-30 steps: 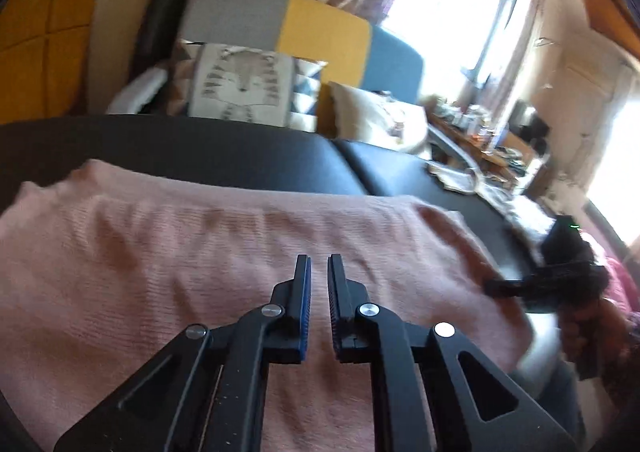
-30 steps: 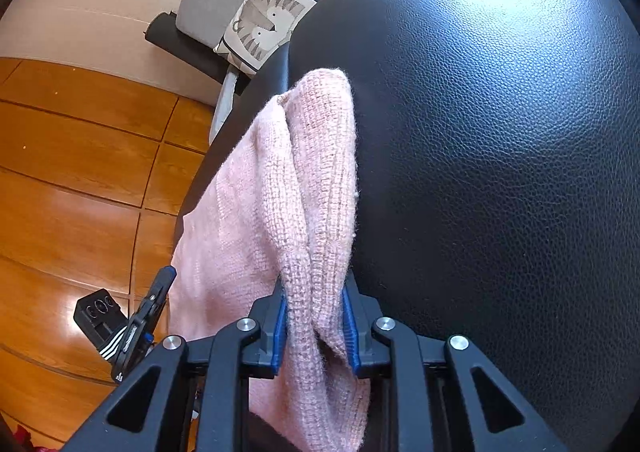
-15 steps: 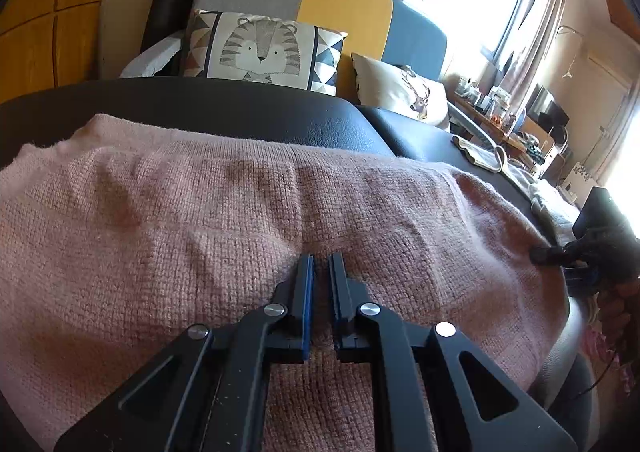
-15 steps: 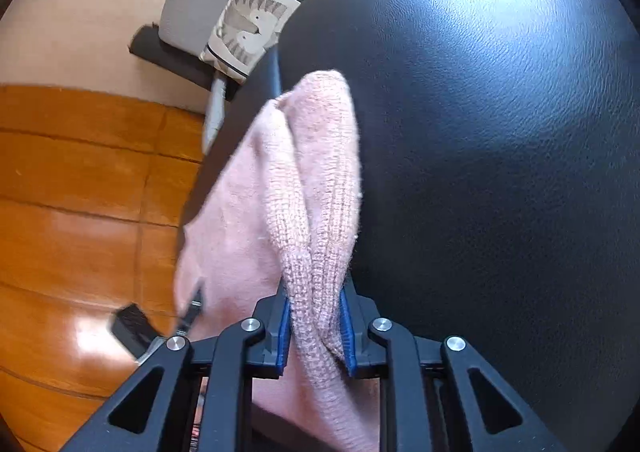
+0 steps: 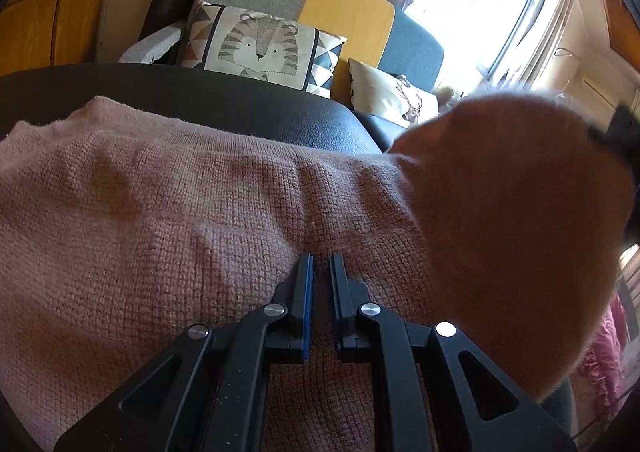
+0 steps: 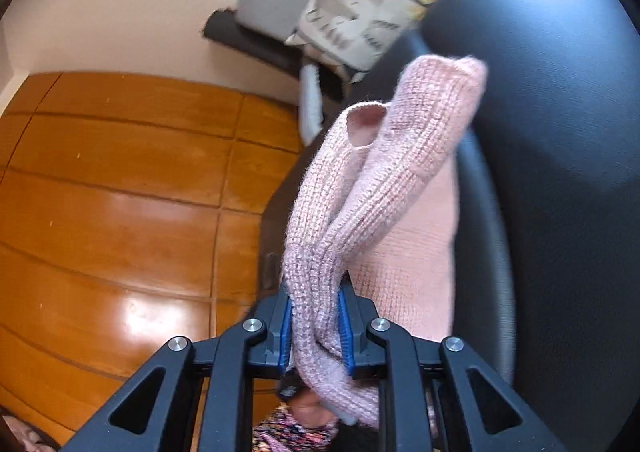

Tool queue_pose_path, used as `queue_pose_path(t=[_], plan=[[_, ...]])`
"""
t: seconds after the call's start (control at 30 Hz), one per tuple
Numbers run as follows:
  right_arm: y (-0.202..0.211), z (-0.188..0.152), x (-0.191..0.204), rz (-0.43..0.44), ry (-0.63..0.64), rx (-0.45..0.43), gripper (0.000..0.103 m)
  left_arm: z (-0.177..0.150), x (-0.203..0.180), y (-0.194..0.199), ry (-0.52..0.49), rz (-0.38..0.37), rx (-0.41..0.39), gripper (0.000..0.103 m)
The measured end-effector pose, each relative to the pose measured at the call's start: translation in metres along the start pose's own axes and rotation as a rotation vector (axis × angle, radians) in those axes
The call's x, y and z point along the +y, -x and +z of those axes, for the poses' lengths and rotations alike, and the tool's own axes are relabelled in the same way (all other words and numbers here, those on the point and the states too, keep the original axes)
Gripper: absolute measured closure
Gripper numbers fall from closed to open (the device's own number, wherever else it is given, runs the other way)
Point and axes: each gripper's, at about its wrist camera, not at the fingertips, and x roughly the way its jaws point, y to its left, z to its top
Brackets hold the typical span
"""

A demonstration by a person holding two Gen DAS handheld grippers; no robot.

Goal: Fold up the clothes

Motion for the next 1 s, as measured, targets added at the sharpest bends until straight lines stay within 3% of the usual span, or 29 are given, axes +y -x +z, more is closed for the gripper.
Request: queue_pose_path(t=[0.23,0.43,0.6,1.0], plan=[[-0.057,-0.001,0.051,0.045,0.016,0.058,0.085,-0.006,0.023,0.046,0.006,0.054,-0.07,0.092],[-0.122,-0.012,0.077,0.041,0.028,0.13,0.085,-0.044,0.066,0.081,-0.017,0.201,-0.085,0.084],[-0.186,-0.025,0.093,0.015,0.048,0.205,0.085,-0.06,0.086,0.088,0.054,0.11,-0.131,0.084],[-0.334,-0.06,0.121,-0.071,0.089,0.394,0.085,-0.079,0.091,0.099,0.063,0.04,-0.21,0.084]])
